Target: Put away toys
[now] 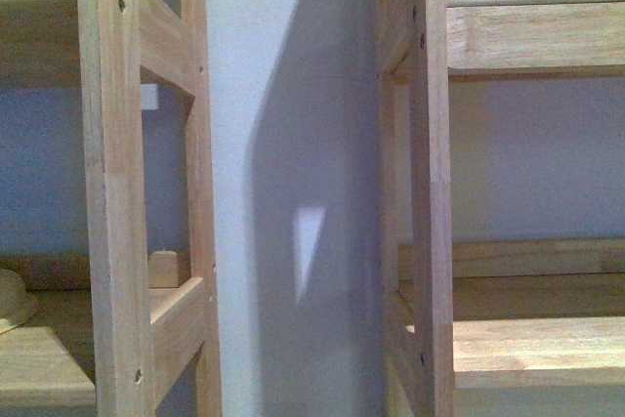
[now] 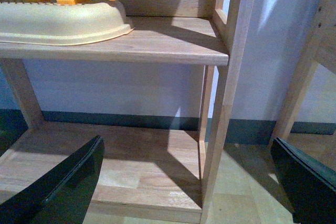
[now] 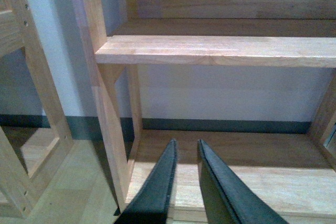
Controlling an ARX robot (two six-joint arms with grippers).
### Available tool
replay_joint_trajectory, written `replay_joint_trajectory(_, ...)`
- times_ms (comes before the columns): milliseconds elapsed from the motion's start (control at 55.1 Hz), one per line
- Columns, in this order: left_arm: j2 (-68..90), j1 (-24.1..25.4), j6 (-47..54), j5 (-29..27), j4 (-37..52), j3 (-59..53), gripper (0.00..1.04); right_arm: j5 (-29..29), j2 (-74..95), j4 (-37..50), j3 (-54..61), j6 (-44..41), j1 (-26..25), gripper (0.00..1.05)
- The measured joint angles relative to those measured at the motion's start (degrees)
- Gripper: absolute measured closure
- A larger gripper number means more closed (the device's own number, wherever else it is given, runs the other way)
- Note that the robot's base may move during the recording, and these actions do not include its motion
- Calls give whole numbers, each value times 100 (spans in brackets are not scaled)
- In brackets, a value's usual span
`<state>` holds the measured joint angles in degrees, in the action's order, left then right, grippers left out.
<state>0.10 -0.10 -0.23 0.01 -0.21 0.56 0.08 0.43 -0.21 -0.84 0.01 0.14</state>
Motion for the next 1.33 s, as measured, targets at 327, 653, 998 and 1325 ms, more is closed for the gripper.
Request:
replay_joint_trajectory(327, 0, 0, 0, 0, -2, 0, 6, 0, 0, 0, 0, 0, 0, 19)
replay_joint_trajectory(653, 0, 0, 0, 0, -2, 0, 6, 2, 0, 0, 0, 2, 0, 7)
replay_joint_trajectory(998, 0, 0, 0, 0, -2, 0, 6, 0, -2, 0, 0, 2, 0, 7)
replay_joint_trajectory(1325, 0, 0, 0, 0, -2, 0, 6, 2, -2, 0, 0, 2, 0, 7)
